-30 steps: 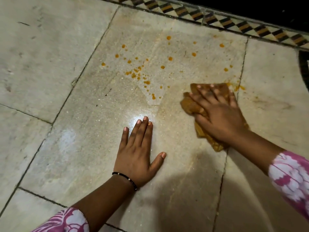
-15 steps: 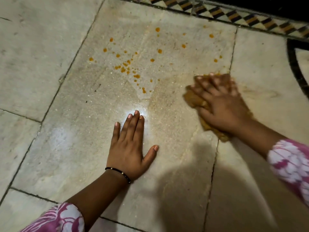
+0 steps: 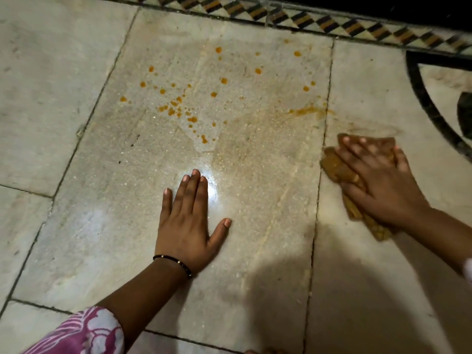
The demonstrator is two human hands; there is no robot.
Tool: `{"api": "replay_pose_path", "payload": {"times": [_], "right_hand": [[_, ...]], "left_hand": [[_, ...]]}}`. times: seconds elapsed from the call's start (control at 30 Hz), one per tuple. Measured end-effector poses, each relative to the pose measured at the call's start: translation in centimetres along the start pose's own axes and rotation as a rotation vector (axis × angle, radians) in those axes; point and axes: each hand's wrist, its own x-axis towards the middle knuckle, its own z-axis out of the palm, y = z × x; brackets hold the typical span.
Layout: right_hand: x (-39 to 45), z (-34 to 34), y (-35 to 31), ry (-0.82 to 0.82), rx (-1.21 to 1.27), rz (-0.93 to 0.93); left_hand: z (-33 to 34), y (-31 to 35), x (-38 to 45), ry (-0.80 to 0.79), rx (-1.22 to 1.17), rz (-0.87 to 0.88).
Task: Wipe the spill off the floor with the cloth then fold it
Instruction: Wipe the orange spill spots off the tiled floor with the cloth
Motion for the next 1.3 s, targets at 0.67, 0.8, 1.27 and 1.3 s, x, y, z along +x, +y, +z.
{"api": "replay_pose_path", "payload": {"times": [0.67,0.8,1.27,1.3], "right_hand": [[-0.4,-0.1,1.1,-0.024,-0.034,-0.067],[1.9,-0.3,-5.3,0.005,0.0,-0.05],[-1.2,0.1,4.8,0.017,0.089,0.384],[0.8,-0.1,4.8,0.028,0.097,0.421]], "left_hand": [[-1.0,4.7,0.0,-0.063,-0.037,0.237],[-0.7,6.1,2.8,-0.015,-0.009,0.29],[0.2,4.7,7.7,-0.055,0.111,0.43],[0.2,4.6,7.6,-0.057,0.106,0.434]]}}
